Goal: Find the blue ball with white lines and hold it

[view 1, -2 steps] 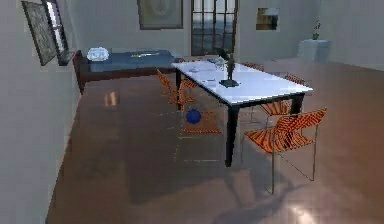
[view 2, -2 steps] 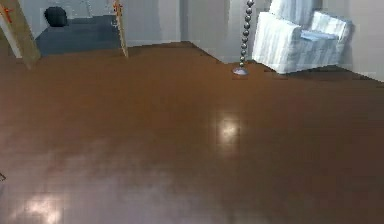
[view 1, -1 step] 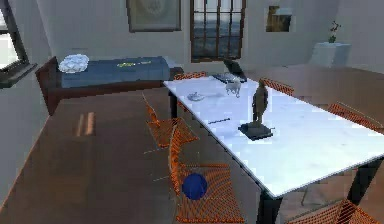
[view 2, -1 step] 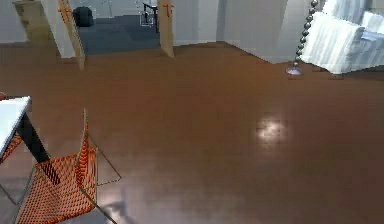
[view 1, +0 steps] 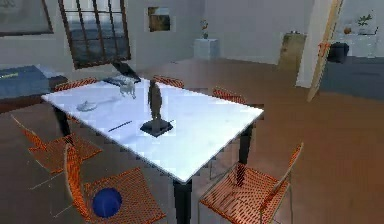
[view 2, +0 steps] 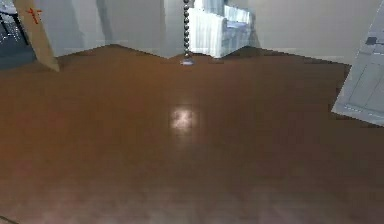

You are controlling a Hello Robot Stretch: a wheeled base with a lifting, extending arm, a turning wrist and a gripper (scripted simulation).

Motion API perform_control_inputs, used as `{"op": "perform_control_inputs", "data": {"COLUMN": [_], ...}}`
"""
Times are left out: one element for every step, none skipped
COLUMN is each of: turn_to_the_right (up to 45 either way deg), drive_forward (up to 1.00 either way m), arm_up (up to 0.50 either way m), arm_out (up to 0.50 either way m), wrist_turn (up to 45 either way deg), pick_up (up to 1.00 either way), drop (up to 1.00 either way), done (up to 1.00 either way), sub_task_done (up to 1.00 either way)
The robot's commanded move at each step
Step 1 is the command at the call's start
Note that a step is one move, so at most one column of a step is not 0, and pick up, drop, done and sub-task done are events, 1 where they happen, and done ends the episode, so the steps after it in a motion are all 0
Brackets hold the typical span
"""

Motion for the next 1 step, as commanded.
{"op": "perform_control_inputs", "data": {"turn_to_the_right": [0.0], "drive_forward": [0.05], "arm_up": [0.0], "arm_out": [0.0], "wrist_turn": [0.0], "pick_up": [0.0], "drop": [0.0], "done": [0.0], "sub_task_done": [0.0]}}
